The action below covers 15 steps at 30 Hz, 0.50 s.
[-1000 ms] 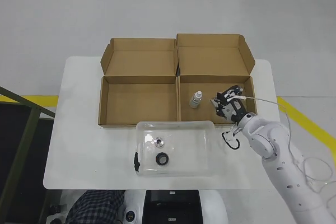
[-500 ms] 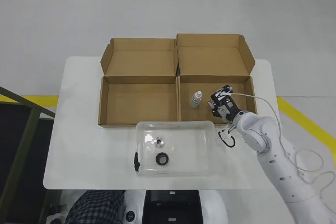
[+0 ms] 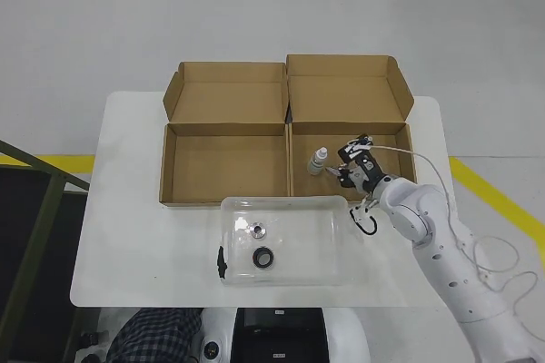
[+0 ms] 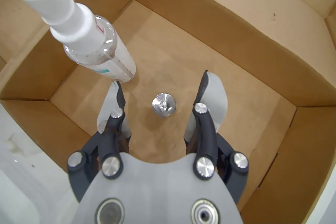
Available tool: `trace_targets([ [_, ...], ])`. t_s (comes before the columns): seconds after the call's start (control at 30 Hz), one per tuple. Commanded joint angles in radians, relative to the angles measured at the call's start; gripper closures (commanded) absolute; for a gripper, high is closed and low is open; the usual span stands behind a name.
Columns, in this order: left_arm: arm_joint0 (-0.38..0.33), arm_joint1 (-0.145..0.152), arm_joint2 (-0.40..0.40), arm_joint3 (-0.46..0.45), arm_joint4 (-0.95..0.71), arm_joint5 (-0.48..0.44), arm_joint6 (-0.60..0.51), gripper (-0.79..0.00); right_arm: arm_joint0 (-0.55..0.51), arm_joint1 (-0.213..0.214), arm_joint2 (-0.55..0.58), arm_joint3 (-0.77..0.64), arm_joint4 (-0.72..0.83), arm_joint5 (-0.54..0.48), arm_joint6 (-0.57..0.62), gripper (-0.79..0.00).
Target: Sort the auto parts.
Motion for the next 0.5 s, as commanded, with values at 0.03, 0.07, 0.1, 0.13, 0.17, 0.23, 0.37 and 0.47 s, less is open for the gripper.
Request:
trace_targets([
  [0.03, 0.0, 0.0, 0.0, 0.0, 0.0, 0.0, 0.0, -0.785, -0.014, 0.002, 0.015, -0.026, -0.006, -0.001, -0.008, -0.588],
  [0.07, 0.0, 0.0, 0.0, 0.0, 0.0, 0.0, 0.0, -0.785, -0.021, 0.004, 0.022, -0.037, -0.009, -0.003, -0.01, -0.594],
  [0.1, 0.0, 0.0, 0.0, 0.0, 0.0, 0.0, 0.0, -0.785, -0.029, 0.005, 0.031, -0.049, -0.01, -0.004, -0.014, -0.597],
  [0.13, 0.0, 0.0, 0.0, 0.0, 0.0, 0.0, 0.0, -0.785, -0.038, 0.007, 0.041, -0.062, -0.013, -0.007, -0.016, -0.6],
  [0.17, 0.0, 0.0, 0.0, 0.0, 0.0, 0.0, 0.0, -0.785, -0.048, 0.009, 0.051, -0.077, -0.014, -0.01, -0.02, -0.61],
  [0.23, 0.0, 0.0, 0.0, 0.0, 0.0, 0.0, 0.0, -0.785, -0.071, 0.014, 0.073, -0.11, -0.019, -0.016, -0.026, -0.625],
  [0.37, 0.0, 0.0, 0.0, 0.0, 0.0, 0.0, 0.0, -0.785, -0.124, 0.023, 0.115, -0.188, -0.032, -0.042, -0.041, -0.646],
  [0.47, 0.0, 0.0, 0.0, 0.0, 0.0, 0.0, 0.0, -0.785, -0.17, 0.03, 0.143, -0.249, -0.045, -0.063, -0.051, -0.653],
])
